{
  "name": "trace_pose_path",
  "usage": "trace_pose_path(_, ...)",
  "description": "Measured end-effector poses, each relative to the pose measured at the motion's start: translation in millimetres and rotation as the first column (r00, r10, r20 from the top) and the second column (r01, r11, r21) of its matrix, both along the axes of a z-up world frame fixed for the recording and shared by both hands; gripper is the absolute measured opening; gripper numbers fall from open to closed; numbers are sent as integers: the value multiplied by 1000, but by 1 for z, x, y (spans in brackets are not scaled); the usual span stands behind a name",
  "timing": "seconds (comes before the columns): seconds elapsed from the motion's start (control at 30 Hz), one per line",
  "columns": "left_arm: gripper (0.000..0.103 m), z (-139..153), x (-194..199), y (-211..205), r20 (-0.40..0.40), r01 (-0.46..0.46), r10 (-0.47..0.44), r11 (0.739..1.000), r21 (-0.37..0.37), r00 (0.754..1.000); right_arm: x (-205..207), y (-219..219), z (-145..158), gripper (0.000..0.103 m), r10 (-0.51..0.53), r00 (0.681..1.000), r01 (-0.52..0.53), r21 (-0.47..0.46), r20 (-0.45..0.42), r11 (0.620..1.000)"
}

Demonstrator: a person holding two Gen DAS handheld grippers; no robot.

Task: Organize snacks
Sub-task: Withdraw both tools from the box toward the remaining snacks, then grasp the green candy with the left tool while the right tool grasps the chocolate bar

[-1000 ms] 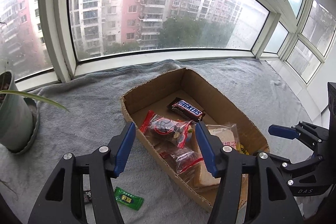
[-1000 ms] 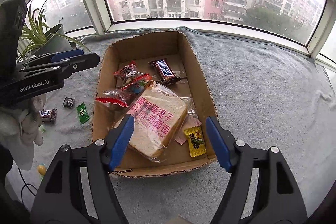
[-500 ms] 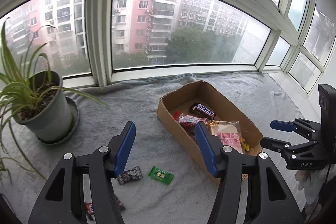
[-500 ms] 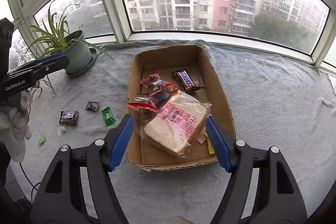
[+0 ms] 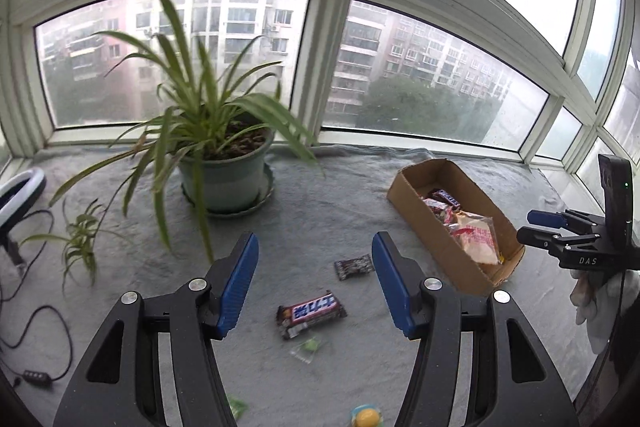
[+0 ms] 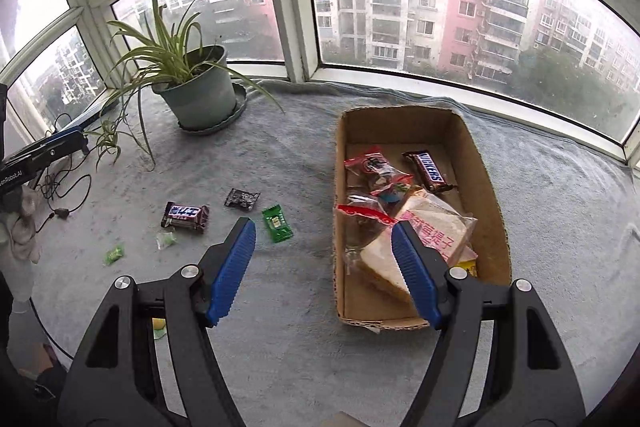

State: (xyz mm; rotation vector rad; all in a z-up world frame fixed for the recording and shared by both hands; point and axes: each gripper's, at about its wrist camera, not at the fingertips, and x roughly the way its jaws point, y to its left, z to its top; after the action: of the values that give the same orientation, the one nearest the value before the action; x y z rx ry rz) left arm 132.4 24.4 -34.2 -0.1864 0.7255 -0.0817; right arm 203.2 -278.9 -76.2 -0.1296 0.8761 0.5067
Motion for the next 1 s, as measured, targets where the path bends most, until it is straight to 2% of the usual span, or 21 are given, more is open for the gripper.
trace_pose_path(0.23,58,-20,-45,49,-52,-112,111,994,-10,992,-7,36,-12,73,79,997,-79,-1,-22,997)
trace_pose_path(0.43,58,-59,-71,65,-151,-157,152,987,-19,977,-7,70,-29,73,168,984,-168,-7,-55,986)
trace_pose_path(0.7,57,-98,-92,60,-234,-131,122,991,-21,964,-9,123,-51,73,342,935,-349,-64,-90,935)
trace_pose_path(1.0,44,-125,-93,54,-295,-101,93,995,-11,951,-6,176,-78,73,477,869,-493,-141,-129,859)
